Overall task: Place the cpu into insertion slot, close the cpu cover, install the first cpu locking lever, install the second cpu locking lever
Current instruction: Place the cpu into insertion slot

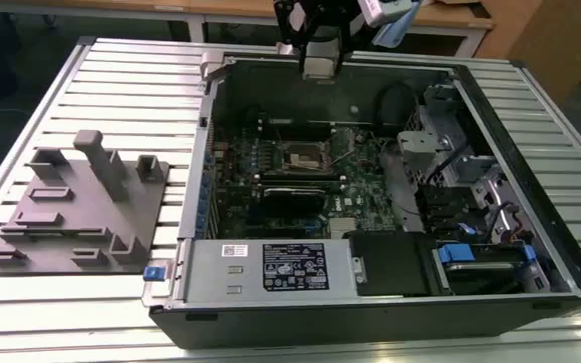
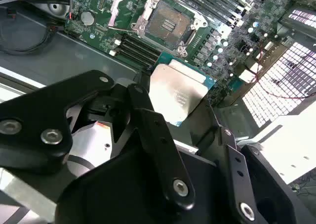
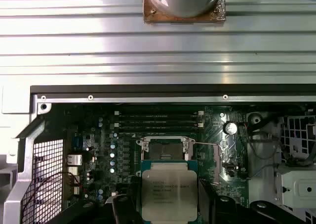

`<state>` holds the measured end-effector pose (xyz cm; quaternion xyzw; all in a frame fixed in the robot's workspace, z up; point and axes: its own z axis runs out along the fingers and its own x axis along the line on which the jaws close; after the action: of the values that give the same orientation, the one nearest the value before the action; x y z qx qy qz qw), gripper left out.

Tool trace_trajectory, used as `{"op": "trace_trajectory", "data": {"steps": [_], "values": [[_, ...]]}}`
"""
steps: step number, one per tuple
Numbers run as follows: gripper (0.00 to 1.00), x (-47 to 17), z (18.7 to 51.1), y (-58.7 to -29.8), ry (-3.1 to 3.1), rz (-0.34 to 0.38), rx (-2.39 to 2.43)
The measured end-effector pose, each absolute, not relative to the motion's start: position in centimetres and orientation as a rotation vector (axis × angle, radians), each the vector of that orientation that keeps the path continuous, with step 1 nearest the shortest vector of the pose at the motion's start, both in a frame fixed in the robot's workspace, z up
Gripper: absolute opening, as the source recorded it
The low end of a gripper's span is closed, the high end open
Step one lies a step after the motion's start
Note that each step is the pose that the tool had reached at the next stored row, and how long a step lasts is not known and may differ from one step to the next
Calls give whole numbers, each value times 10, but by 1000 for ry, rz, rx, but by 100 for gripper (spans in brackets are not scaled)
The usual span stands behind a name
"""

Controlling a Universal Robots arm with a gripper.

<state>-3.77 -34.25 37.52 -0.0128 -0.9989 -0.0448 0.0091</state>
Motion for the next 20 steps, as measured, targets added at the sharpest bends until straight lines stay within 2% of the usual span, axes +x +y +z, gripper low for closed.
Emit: {"op": "trace_trajectory", "data": {"steps": [20], "values": [[54, -38, 375, -342, -3120, -141, -119]]}}
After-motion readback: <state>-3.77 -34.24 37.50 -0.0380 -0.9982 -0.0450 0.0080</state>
